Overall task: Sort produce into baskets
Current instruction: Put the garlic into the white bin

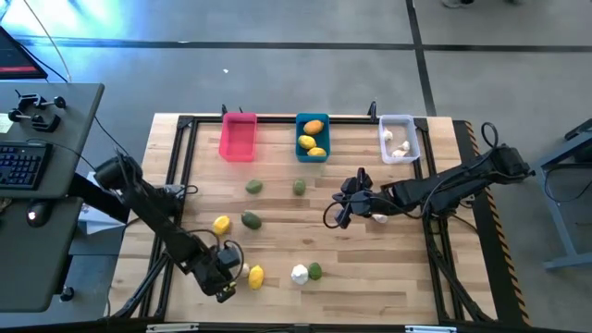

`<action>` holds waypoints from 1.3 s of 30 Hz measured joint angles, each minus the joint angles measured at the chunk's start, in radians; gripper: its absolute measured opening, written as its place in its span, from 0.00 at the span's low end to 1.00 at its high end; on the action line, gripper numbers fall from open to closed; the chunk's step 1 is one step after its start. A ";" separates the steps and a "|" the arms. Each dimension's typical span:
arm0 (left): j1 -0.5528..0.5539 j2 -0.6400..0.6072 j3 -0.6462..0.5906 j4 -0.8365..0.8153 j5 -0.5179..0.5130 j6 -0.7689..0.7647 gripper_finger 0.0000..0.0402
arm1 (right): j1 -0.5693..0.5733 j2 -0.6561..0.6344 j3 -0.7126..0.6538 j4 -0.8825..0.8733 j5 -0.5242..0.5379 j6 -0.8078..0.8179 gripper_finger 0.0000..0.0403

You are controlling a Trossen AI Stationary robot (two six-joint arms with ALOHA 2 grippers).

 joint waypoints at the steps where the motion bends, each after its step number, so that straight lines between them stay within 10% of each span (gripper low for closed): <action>1: 0.000 0.009 0.000 0.000 -0.002 -0.019 0.41 | 0.000 0.000 0.000 0.000 0.000 0.000 0.00; 11: -0.001 0.035 0.003 0.015 -0.068 -0.096 0.37 | 0.000 0.000 0.000 0.001 -0.014 -0.019 0.00; 22: 0.003 0.039 0.000 0.005 -0.133 -0.085 0.02 | 0.000 0.000 0.000 0.003 -0.029 -0.046 0.00; 39: 0.056 -0.131 0.011 0.032 -0.249 -0.069 0.00 | -0.004 0.000 0.000 0.195 -0.196 -0.045 0.00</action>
